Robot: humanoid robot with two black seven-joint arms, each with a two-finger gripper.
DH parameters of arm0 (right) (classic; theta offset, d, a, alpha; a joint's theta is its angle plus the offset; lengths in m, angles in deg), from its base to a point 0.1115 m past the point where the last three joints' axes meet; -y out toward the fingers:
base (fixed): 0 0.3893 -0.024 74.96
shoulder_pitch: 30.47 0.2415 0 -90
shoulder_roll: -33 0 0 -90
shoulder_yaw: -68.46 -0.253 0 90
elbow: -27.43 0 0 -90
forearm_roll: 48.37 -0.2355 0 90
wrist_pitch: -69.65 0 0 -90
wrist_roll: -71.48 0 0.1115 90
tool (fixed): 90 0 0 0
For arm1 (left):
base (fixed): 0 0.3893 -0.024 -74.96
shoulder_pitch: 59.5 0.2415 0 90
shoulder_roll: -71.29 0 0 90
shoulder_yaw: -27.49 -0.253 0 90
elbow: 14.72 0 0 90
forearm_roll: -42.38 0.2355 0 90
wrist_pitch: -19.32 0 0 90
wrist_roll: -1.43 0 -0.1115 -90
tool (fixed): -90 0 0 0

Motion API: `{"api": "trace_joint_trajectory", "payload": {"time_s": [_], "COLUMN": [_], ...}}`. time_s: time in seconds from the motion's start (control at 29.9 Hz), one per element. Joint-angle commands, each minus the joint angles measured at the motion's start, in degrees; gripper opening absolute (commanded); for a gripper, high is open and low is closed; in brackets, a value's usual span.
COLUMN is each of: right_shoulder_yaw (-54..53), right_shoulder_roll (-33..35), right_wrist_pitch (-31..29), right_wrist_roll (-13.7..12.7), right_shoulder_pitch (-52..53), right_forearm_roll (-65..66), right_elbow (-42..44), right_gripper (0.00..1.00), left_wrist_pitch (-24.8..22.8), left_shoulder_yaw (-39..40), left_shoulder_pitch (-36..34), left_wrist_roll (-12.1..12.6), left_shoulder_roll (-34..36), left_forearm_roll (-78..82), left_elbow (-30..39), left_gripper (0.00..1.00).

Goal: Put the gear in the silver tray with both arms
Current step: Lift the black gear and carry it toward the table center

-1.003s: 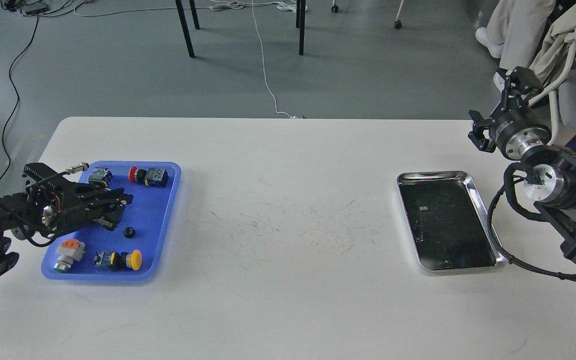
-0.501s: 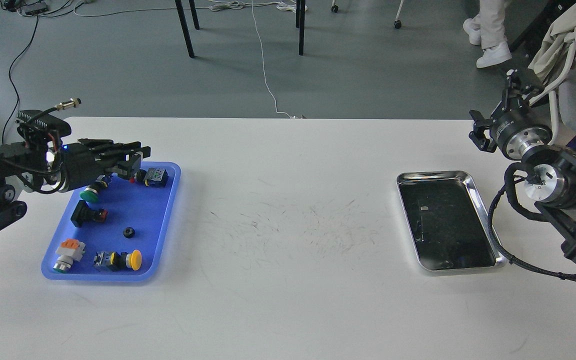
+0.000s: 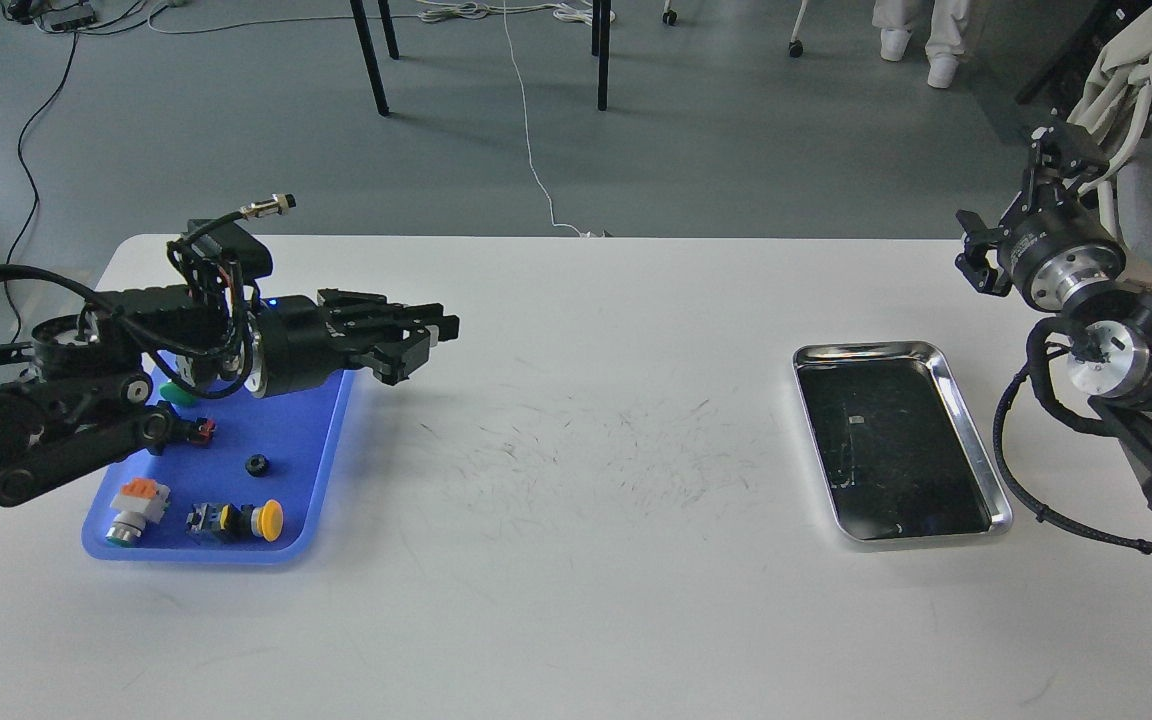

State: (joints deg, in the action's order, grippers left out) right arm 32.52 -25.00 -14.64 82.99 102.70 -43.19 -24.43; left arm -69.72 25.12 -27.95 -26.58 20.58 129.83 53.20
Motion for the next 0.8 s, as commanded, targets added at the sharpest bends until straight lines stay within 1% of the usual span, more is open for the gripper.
{"api": "trace_joint_trajectory", "payload": {"time_s": [0.0, 0.23, 0.4, 0.5, 0.77], "right_shoulder_yaw": [1.0, 1.0, 0.3, -0.8, -1.9], "right_shoulder_roll": [0.8, 1.0, 1.0, 1.0, 0.8], "right_wrist_pitch": [0.0, 0.3, 0.4, 0.4, 0.4], "right_wrist_roll": [0.0, -0.1, -0.1, -0.1, -0.3], "right_shoulder_pitch": [0.5, 0.7, 0.6, 0.6, 0.5], "right_forearm_roll": [0.1, 0.1, 0.0, -0.1, -0.4], "right_elbow": [-0.5, -0.3, -0.2, -0.2, 0.3], "right_gripper": [0.99, 0.99, 0.99, 0.99, 0.99], "left_wrist_pitch": [0.0, -0.3, -1.6, -1.6, -1.6], "left_shoulder_yaw": [-0.3, -0.8, -1.4, -4.3, -6.1], "left_shoulder_pitch": [0.1, -0.1, -0.3, -0.4, 0.4], "left_wrist_roll": [0.0, 0.0, 0.0, 0.0, 0.0], "left_shoulder_roll": [-3.4, -12.1, -19.3, -24.1, -32.8], "left_forearm_roll": [3.7, 5.5, 6.0, 6.1, 5.9], "left_elbow": [0.3, -1.6, -6.3, -8.1, -15.4], "left_gripper": [0.07, 0.07, 0.07, 0.07, 0.07]}}
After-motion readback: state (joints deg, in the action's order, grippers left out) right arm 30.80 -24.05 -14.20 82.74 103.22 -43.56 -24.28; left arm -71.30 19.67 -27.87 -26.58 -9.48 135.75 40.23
